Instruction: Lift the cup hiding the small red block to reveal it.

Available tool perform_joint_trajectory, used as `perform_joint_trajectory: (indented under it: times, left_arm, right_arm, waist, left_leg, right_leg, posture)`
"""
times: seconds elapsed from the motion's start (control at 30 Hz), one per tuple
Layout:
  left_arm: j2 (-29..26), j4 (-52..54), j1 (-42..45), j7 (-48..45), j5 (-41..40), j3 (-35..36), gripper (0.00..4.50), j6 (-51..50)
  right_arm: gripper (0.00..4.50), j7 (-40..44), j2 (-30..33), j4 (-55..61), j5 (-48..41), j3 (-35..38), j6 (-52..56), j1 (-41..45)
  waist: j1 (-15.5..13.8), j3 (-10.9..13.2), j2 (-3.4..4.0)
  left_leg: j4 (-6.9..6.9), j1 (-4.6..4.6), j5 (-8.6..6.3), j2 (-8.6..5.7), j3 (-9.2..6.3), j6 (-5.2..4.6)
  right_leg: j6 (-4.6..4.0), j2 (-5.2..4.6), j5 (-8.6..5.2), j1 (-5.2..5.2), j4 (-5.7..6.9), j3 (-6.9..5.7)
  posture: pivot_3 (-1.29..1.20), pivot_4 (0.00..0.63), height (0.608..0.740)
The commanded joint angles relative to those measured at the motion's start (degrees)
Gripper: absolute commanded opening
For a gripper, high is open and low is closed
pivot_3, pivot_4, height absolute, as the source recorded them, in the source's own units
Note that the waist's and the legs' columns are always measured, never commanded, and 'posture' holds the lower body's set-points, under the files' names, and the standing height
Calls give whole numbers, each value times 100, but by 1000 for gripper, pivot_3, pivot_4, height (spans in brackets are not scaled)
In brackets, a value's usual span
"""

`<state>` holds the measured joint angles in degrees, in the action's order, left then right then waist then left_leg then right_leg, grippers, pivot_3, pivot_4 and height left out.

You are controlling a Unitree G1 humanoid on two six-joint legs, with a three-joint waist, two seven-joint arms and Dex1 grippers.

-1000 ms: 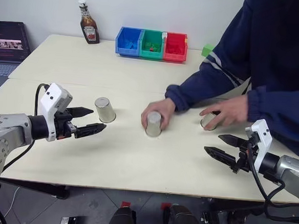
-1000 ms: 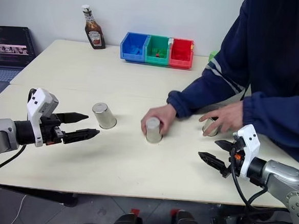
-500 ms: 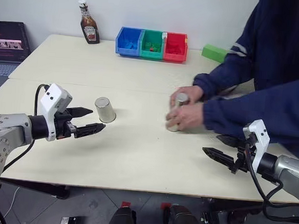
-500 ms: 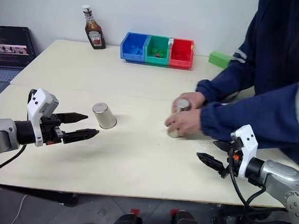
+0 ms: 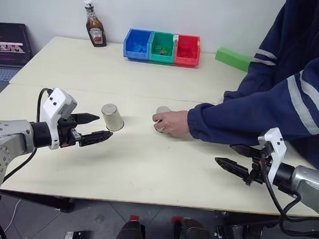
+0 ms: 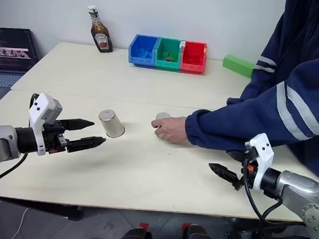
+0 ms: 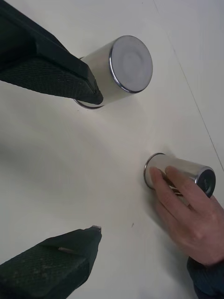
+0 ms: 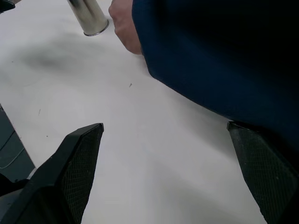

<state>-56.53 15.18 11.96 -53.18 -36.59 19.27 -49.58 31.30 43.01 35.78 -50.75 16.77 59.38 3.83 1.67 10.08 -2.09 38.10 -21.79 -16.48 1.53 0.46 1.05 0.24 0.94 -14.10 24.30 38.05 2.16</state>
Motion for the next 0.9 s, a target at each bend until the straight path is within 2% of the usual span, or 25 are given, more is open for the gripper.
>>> perform_joint_trajectory:
  times: [0.03, 0.33, 0.47, 0.63, 0.73, 0.9]
  left_arm:
    - [-131, 78, 64, -23, 6, 56, 4443, 65]
    - [-112, 58, 124, -4, 6, 21, 4443, 67]
    - [-13, 303, 179, -9, -146, -6, 4443, 80]
    - [548, 1091, 380, 114, -625, -199, 4443, 174]
    - [815, 1414, 277, 206, -448, -498, 4443, 496]
    - [1139, 1627, 193, 420, -426, -746, 4443, 658]
  right_arm:
    - [4500, 50, 100, 40, -45, 115, -129, 72]
    - [4500, 24, 138, -23, -25, 98, -176, 113]
    - [4500, -261, -25, -45, 143, 32, -257, 187]
    - [4500, -911, -469, -299, 1150, -374, -890, 120]
    - [4500, -1092, -809, -736, 1903, -873, -1542, 87]
    - [4500, -1366, -1530, -1626, 2689, -1347, -2446, 584]
  waist:
    - [0, 0, 0]
    - [0, 0, 0]
    - [0, 0, 0]
    - [-16, -6, -8]
    - [-6, -7, -9]
    - [32, -7, -8]
  left_leg:
    - [0, 0, 0, 0, 0, 0]
    - [1, 0, 0, 0, 0, 0]
    - [1, 0, 0, 0, 1, 0]
    - [6, -3, 1, -2, -1, 1]
    - [6, -2, 1, -5, 4, 1]
    - [7, 10, 2, -1, 14, 3]
  right_leg:
    - [0, 0, 0, 0, 0, 0]
    - [0, 0, 0, 0, 1, 0]
    - [0, 0, 0, 0, 2, 1]
    - [2, -1, 1, -2, 2, 0]
    - [3, -2, 2, -3, 2, 8]
    - [3, 1, 3, -4, 15, 17]
  posture:
    - [0, 150, 740]
    - [0, 150, 740]
    - [0, 150, 740]
    - [0, 150, 740]
    - [0, 150, 740]
    - [0, 150, 740]
